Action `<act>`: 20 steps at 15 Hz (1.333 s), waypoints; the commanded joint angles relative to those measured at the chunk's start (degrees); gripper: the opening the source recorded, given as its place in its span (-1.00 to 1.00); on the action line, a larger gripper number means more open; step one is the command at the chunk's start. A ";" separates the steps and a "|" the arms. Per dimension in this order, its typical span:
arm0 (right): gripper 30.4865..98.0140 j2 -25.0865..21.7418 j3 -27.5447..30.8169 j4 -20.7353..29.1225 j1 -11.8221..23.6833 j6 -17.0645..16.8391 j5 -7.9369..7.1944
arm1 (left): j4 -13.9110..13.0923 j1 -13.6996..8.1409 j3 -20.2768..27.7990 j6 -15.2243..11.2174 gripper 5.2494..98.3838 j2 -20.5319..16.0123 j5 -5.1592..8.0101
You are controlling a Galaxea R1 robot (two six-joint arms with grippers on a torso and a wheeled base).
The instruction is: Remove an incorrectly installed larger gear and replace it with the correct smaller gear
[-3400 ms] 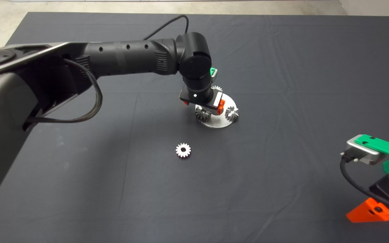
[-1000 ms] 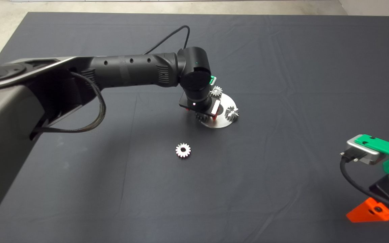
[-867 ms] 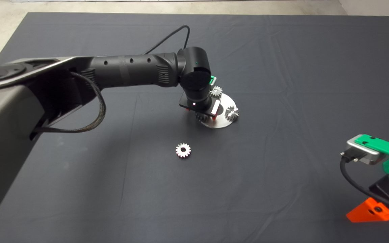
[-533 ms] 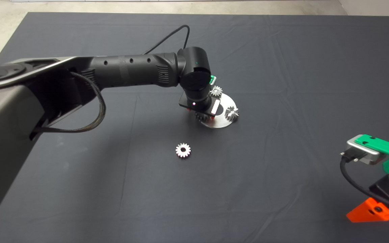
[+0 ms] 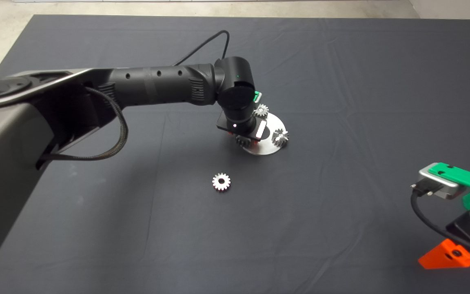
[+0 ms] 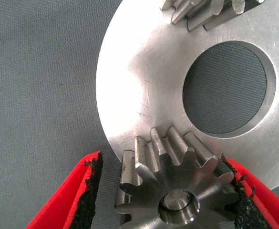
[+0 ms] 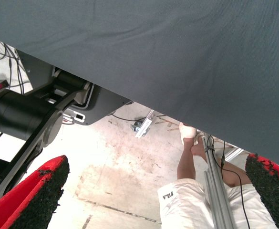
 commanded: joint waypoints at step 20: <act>0.99 0.17 0.39 1.25 0.69 -0.10 -5.26 | 0.70 -1.43 0.66 -1.49 -0.10 0.08 3.62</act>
